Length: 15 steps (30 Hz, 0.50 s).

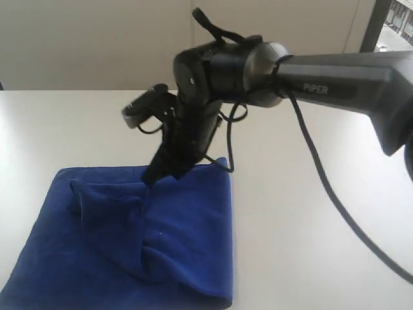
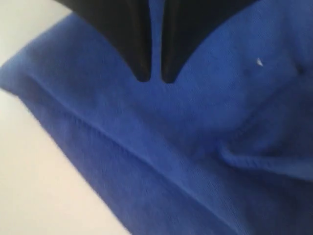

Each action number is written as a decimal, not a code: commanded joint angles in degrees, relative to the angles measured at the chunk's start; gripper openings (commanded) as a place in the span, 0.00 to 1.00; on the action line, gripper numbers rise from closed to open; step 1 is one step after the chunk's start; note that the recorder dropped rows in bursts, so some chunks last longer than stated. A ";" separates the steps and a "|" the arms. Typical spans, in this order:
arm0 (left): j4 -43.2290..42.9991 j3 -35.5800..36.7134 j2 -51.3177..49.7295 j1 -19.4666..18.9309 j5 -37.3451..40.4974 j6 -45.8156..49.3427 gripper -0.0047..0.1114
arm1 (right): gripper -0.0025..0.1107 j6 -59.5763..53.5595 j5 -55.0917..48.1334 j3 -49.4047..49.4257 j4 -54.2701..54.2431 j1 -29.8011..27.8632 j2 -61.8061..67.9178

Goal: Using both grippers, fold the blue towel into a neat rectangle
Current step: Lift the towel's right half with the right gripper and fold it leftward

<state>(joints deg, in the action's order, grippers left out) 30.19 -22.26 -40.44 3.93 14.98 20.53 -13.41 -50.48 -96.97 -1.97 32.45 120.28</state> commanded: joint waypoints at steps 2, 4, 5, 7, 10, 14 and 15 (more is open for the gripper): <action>0.65 0.46 0.39 0.19 0.46 0.24 0.04 | 0.02 -1.77 5.15 8.26 0.28 -1.61 -0.39; 0.65 0.46 0.39 0.19 0.68 0.25 0.04 | 0.02 -1.77 8.79 9.96 0.28 -1.89 -0.39; 0.65 0.46 0.39 0.19 0.82 0.25 0.04 | 0.02 -1.77 10.37 10.65 0.28 -2.02 -0.26; 0.65 0.46 0.39 0.19 1.25 0.25 0.04 | 0.02 -1.28 12.14 11.50 0.28 -2.42 0.17; 0.65 0.46 0.39 0.19 1.61 0.48 0.04 | 0.02 -0.80 11.90 11.86 0.28 -3.58 1.58; 0.65 0.46 0.39 0.19 1.86 0.47 0.04 | 0.02 0.16 10.40 12.49 0.28 -5.80 3.26; 0.65 0.46 0.39 0.19 1.98 0.47 0.04 | 0.02 0.16 10.27 12.74 0.28 -6.33 3.59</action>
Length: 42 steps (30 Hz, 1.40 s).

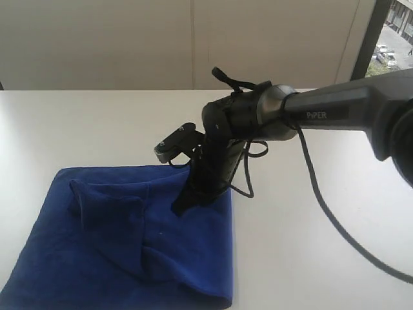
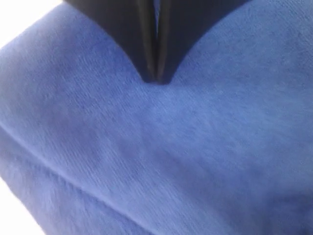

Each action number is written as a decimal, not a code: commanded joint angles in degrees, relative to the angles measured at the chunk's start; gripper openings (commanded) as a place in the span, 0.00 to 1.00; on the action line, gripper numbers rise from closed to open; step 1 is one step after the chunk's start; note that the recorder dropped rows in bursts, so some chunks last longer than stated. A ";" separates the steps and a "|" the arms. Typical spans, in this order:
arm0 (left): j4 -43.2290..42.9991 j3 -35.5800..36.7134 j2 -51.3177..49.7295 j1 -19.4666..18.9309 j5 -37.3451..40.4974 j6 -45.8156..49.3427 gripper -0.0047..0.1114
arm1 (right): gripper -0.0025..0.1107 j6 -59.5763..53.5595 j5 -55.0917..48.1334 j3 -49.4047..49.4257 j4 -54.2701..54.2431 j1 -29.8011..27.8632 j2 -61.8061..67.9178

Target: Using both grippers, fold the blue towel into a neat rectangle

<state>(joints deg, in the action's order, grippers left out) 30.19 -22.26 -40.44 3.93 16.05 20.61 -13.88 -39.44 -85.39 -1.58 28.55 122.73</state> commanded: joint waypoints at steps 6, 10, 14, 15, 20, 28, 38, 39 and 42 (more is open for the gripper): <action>0.65 0.46 0.39 0.19 1.97 0.39 0.04 | 0.02 0.63 -2.37 1.69 0.80 -6.93 1.14; 0.65 0.46 0.39 0.19 1.97 0.39 0.04 | 0.02 0.63 -4.11 1.69 2.22 -9.58 1.14; 0.65 0.46 0.39 0.19 1.97 0.39 0.04 | 0.02 0.63 -5.83 1.69 3.13 -11.70 1.14; 0.65 0.46 0.39 0.19 1.97 0.39 0.04 | 0.02 0.63 -6.11 1.69 3.13 -12.18 1.14; 0.65 0.46 0.39 0.19 1.97 0.39 0.04 | 0.02 0.63 -7.87 1.95 3.69 -13.83 1.14; 1.47 0.25 0.39 0.19 2.51 1.20 0.04 | 0.02 0.63 -4.76 2.69 4.12 -14.36 -0.15; 8.83 -13.47 -9.73 0.19 14.55 15.90 0.04 | 0.02 -1.21 -4.39 2.69 3.95 -14.36 -8.16; 9.24 -15.50 -12.59 0.19 16.64 17.48 0.04 | 0.02 -1.48 -4.64 2.69 3.95 -14.36 -8.76; 11.59 -21.35 -21.63 0.19 23.97 25.23 0.04 | 0.02 -3.16 -5.46 2.69 3.87 -14.36 -9.83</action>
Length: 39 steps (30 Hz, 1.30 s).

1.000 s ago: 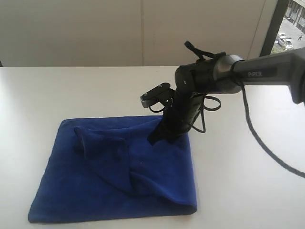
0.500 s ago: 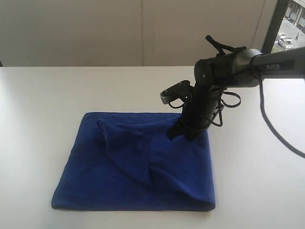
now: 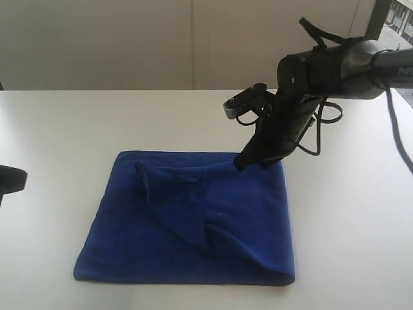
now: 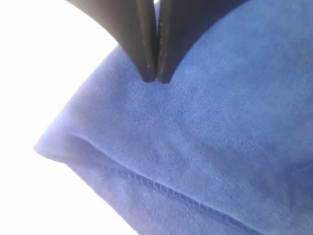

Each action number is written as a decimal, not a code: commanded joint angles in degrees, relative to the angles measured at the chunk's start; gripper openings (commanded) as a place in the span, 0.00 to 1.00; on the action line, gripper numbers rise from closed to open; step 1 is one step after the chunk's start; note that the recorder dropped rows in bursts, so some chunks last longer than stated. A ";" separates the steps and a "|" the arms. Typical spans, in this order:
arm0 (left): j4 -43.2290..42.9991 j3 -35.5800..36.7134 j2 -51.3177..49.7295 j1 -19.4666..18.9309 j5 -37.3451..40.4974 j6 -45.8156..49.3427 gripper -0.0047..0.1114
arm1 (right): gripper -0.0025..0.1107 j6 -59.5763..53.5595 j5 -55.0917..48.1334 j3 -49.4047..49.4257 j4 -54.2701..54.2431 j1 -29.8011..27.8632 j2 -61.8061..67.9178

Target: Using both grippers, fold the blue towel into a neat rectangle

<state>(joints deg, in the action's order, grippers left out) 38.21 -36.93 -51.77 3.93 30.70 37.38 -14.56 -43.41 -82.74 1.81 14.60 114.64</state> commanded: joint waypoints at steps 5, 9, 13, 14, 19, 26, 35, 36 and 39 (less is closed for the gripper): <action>9.89 -16.67 -24.70 3.12 17.27 23.59 0.04 | 0.02 -10.97 -3.69 0.40 -3.70 -0.40 -1.96; 6.13 -25.23 -33.49 10.56 14.37 27.26 0.04 | 0.02 -20.97 -3.80 2.19 -9.06 -0.53 -1.96; -8.06 -34.20 -41.53 18.41 7.59 24.80 0.04 | 0.02 -26.52 -2.33 4.23 -12.61 -2.04 -1.96; -12.09 -36.46 -43.62 20.14 6.64 23.16 0.04 | 0.02 -26.83 -2.35 4.52 -12.88 -2.48 -1.96; -19.92 -45.32 -52.00 26.34 4.50 22.09 0.04 | 0.02 -27.87 0.25 5.58 -14.46 -4.70 -1.71; -20.83 -51.23 -60.83 30.69 0.57 30.56 0.22 | 0.02 -33.87 2.12 6.20 -21.79 -5.23 2.55; -20.92 -51.12 -64.82 31.14 -0.09 33.36 0.45 | 0.02 -34.26 3.72 6.20 -22.80 -5.23 4.90; -21.30 -51.12 -65.15 31.14 -0.22 33.36 0.45 | 0.02 -34.26 3.81 6.20 -22.80 -5.23 4.90; -22.63 -51.12 -66.81 31.14 -0.29 33.11 0.45 | 0.02 -34.26 3.81 6.20 -22.80 -5.23 4.90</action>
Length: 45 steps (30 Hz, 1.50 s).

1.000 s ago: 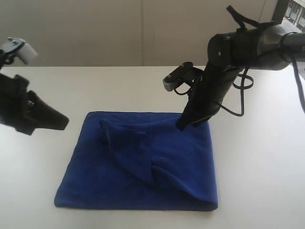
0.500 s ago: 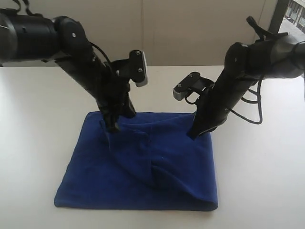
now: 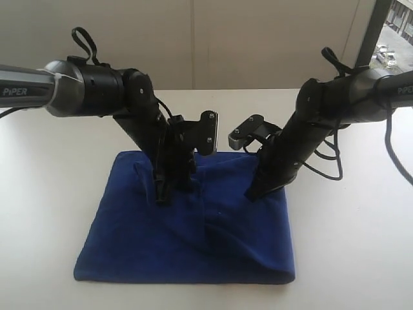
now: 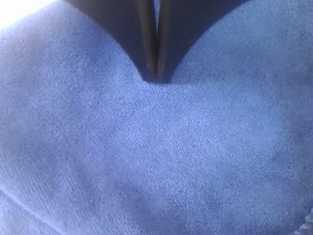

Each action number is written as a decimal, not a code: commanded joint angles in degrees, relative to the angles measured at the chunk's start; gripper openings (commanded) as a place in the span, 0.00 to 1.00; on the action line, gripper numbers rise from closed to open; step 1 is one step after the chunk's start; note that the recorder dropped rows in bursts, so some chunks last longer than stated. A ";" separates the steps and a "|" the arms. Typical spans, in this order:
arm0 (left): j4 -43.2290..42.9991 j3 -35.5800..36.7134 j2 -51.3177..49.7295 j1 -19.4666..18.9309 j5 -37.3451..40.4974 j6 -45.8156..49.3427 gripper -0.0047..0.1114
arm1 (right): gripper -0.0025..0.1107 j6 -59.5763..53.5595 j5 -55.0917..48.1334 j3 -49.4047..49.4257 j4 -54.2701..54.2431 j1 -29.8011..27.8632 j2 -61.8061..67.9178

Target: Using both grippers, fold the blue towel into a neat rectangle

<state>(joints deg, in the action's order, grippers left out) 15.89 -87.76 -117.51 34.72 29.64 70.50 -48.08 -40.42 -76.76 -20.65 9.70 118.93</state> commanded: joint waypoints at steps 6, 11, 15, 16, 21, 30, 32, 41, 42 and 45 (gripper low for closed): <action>-3.90 -0.29 -1.18 0.25 0.21 -0.90 0.40 | 0.02 -0.74 0.41 0.22 -0.33 -0.33 0.61; -10.46 -0.29 -1.18 0.25 -1.45 -7.83 0.43 | 0.02 -0.74 0.31 0.22 -0.33 -0.33 0.61; -10.55 -0.29 -1.18 0.25 -0.94 -7.83 0.37 | 0.02 -0.74 0.31 0.22 -0.33 -0.33 0.61; -10.55 -0.29 -1.18 0.25 -0.72 -7.83 0.34 | 0.02 -0.74 0.31 0.22 -0.33 -0.33 0.61; -14.66 -0.29 0.32 0.25 5.31 -8.22 0.10 | 0.02 -0.74 0.31 0.22 -0.44 -0.33 0.61; -20.72 -0.29 3.12 0.25 19.87 -9.04 0.10 | 0.02 -0.74 0.19 0.22 -0.36 -0.33 0.61; -22.00 -0.29 3.12 0.25 22.97 -9.04 0.10 | 0.02 -0.74 0.19 0.22 -0.36 -0.33 0.61; -23.44 -0.19 3.12 0.25 28.21 -9.14 0.12 | 0.02 -0.74 -0.22 0.22 -0.46 -0.33 0.61; -23.58 -0.19 3.12 0.25 28.56 -9.14 0.16 | 0.02 -0.74 -0.22 0.22 -0.46 -0.33 0.61; -23.58 -0.19 3.12 0.25 28.83 -9.14 0.36 | 0.02 -0.52 -0.19 0.22 -0.46 -0.33 0.61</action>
<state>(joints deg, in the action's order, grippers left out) -7.38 -87.84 -115.08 34.72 55.92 61.72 -48.08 -40.19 -76.76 -21.50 9.70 118.93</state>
